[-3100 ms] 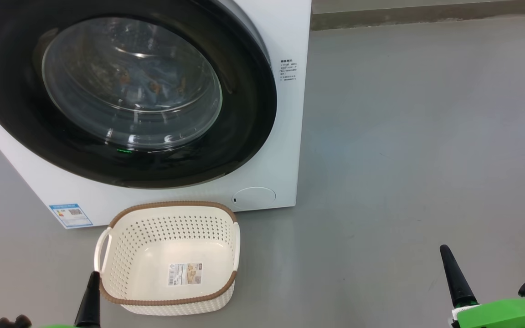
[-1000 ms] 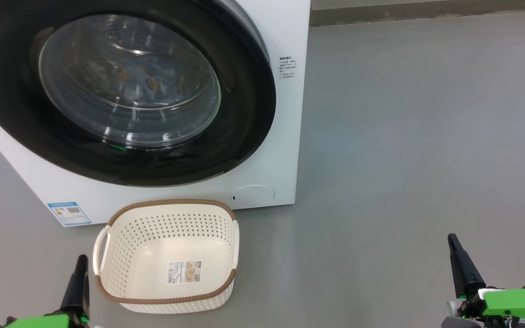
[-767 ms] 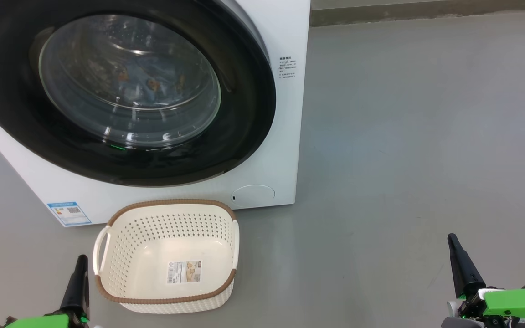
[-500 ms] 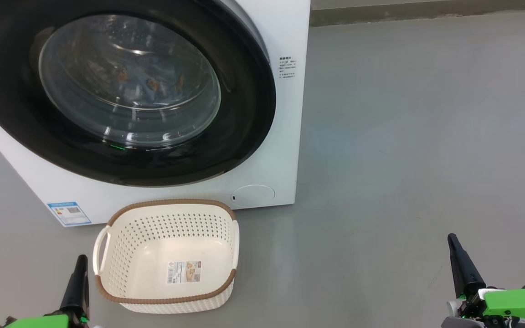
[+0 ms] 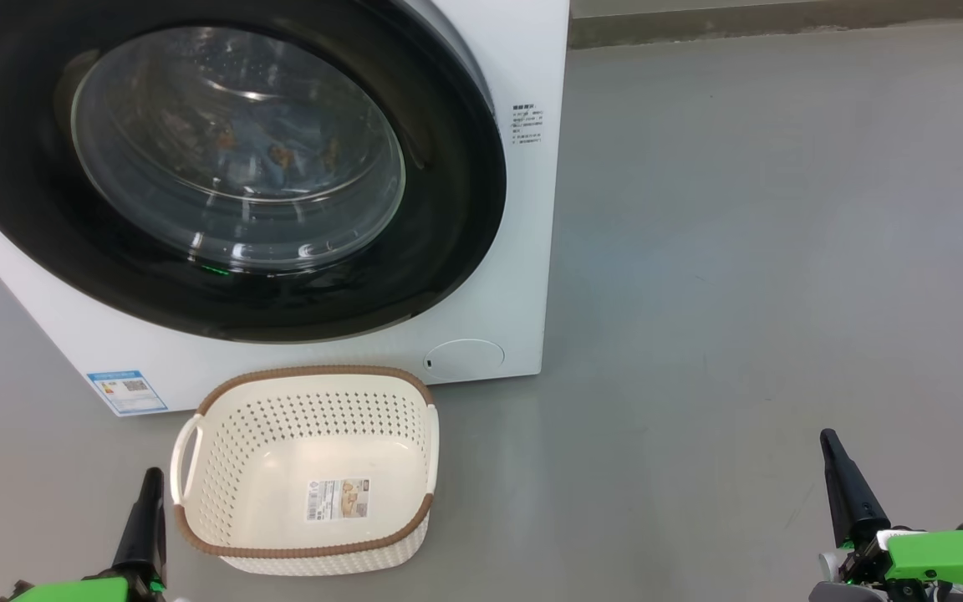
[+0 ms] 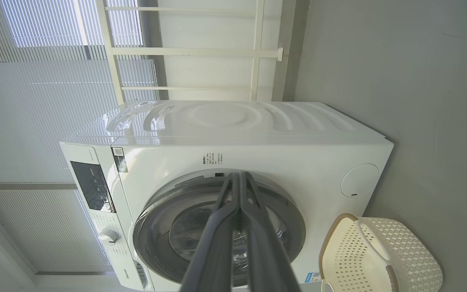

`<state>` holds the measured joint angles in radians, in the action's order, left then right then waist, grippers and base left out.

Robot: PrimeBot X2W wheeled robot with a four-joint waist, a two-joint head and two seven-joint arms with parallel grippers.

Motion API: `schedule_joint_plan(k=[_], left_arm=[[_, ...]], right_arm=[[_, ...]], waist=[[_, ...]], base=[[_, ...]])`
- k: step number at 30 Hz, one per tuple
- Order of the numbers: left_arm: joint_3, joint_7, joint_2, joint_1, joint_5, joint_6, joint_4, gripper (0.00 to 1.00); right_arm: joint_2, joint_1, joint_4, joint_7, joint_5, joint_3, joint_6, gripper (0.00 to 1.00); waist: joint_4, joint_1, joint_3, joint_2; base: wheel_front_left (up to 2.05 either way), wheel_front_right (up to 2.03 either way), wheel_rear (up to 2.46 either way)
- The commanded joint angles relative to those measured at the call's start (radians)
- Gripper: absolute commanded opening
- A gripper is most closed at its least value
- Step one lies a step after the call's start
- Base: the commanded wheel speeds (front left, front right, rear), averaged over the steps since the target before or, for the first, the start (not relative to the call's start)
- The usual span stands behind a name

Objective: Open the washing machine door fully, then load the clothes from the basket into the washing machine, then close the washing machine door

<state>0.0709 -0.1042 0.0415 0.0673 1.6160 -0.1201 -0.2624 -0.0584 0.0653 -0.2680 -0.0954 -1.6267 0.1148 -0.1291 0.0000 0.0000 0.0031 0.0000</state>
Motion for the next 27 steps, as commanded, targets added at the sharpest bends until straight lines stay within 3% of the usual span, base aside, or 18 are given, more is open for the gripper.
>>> schedule_joint_plan(k=[1, 27], left_arm=[[0.036, -0.003, 0.015, 0.040, -0.001, -0.011, 0.017, 0.00], [0.038, -0.005, 0.013, 0.040, -0.004, -0.011, 0.017, 0.00]], right_arm=[[-0.003, 0.041, 0.024, -0.006, 0.006, -0.016, -0.002, 0.00], [0.001, 0.042, 0.024, -0.010, 0.010, -0.011, -0.002, 0.00]], waist=[[0.000, 0.0000, 0.000, 0.0000], [0.000, 0.0000, 0.000, 0.0000]], base=[[0.00, 0.00, 0.00], [0.00, 0.00, 0.00]])
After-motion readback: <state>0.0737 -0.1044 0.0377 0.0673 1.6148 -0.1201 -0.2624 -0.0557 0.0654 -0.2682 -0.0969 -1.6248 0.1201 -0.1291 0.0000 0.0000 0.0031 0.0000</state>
